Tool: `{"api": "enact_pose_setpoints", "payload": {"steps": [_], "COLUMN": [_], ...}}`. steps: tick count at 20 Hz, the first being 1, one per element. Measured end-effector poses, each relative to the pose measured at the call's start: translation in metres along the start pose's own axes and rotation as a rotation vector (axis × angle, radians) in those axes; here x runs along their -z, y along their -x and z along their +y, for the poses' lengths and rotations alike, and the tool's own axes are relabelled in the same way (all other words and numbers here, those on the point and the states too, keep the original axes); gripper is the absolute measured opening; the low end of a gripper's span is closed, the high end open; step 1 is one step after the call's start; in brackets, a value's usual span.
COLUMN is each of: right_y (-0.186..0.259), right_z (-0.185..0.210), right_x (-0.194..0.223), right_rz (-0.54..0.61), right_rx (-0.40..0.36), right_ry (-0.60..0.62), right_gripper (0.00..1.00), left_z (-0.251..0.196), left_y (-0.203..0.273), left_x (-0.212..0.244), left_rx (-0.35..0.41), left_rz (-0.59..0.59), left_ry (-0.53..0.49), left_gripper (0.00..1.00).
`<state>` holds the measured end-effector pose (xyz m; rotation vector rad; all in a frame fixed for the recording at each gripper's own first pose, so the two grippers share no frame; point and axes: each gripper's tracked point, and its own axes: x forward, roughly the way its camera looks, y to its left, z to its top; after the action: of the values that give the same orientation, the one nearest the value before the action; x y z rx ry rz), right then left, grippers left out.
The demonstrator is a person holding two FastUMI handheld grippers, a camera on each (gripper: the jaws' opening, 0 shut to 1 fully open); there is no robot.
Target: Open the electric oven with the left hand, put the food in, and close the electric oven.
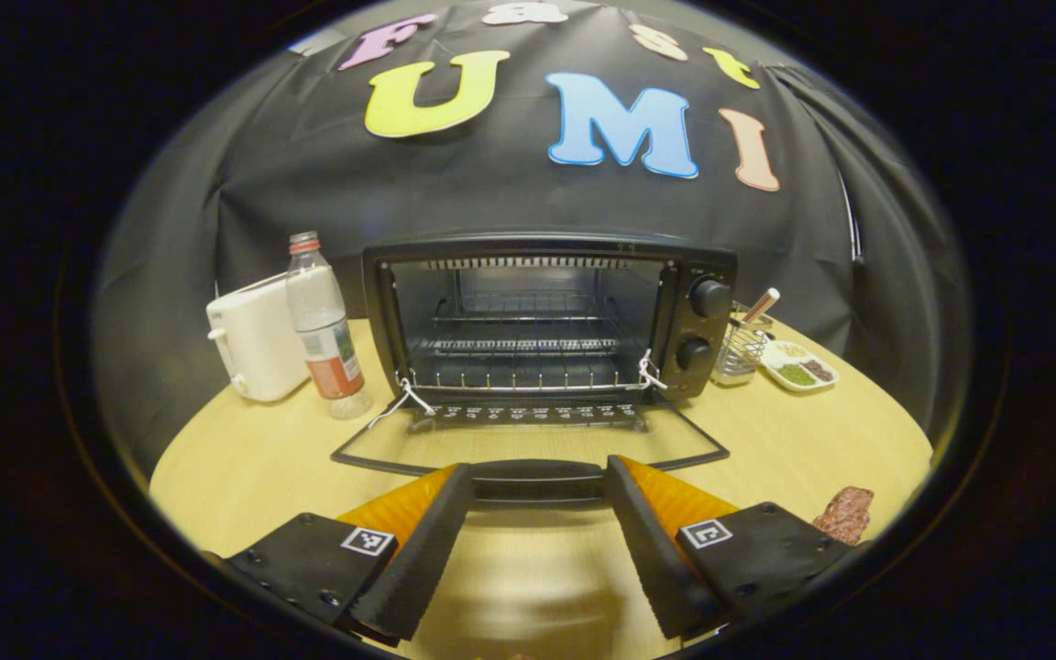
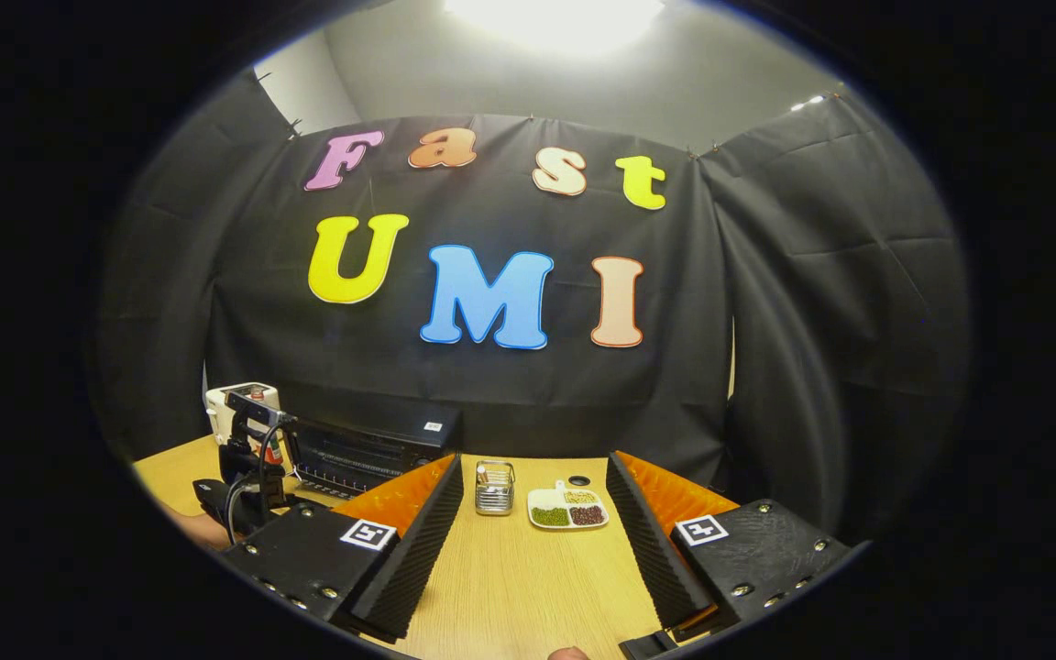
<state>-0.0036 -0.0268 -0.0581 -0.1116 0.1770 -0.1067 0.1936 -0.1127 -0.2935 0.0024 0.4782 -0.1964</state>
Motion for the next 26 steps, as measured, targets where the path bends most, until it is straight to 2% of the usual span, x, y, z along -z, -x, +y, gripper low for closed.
{"api": "enact_pose_setpoints", "payload": {"steps": [4, 8, 9, 14, 17, 18, 19, 20, 24, 25, 26], "right_y": [0.000, -0.005, -0.008, -0.022, -0.031, -0.033, -0.036, -0.038, -0.047, -0.048, -0.050], "right_z": [0.003, 0.011, 0.014, 0.035, 0.049, 0.053, 0.057, 0.062, 0.079, 0.083, 0.085], "right_x": [0.002, 0.007, 0.007, 0.016, 0.029, 0.034, 0.040, 0.046, 0.065, 0.070, 0.075], "right_rz": [0.010, 0.027, 0.025, 0.047, 0.083, 0.103, 0.126, 0.149, 0.227, 0.247, 0.269], "right_rx": [-0.011, -0.038, -0.049, -0.119, -0.164, -0.176, -0.189, -0.204, -0.255, -0.266, -0.273], "right_ry": [-0.006, -0.037, -0.052, -0.099, -0.140, -0.151, -0.162, -0.180, -0.269, -0.287, -0.301], "right_gripper": [0.95, 0.95, 0.95, 0.95, 0.96, 0.95, 0.95, 0.95, 0.95, 0.95, 0.95], "left_z": [0.000, -0.009, -0.010, -0.006, 0.007, 0.013, 0.018, 0.024, 0.050, 0.056, 0.059], "left_y": [0.000, 0.021, 0.029, 0.076, 0.106, 0.116, 0.126, 0.136, 0.175, 0.184, 0.191], "left_x": [0.005, -0.003, -0.012, -0.072, -0.106, -0.116, -0.126, -0.133, -0.158, -0.162, -0.164], "left_rx": [-0.001, 0.015, 0.018, 0.022, 0.003, -0.007, -0.016, -0.029, -0.088, -0.102, -0.112], "left_rz": [0.017, -0.008, -0.030, -0.163, -0.241, -0.265, -0.289, -0.311, -0.383, -0.394, -0.404], "left_ry": [0.002, -0.008, -0.013, -0.012, 0.001, 0.005, 0.006, 0.003, 0.005, 0.012, 0.019], "left_gripper": [0.98, 1.00, 0.98, 1.00, 1.00, 0.98, 0.91, 0.98, 1.00, 0.97, 1.00]}}
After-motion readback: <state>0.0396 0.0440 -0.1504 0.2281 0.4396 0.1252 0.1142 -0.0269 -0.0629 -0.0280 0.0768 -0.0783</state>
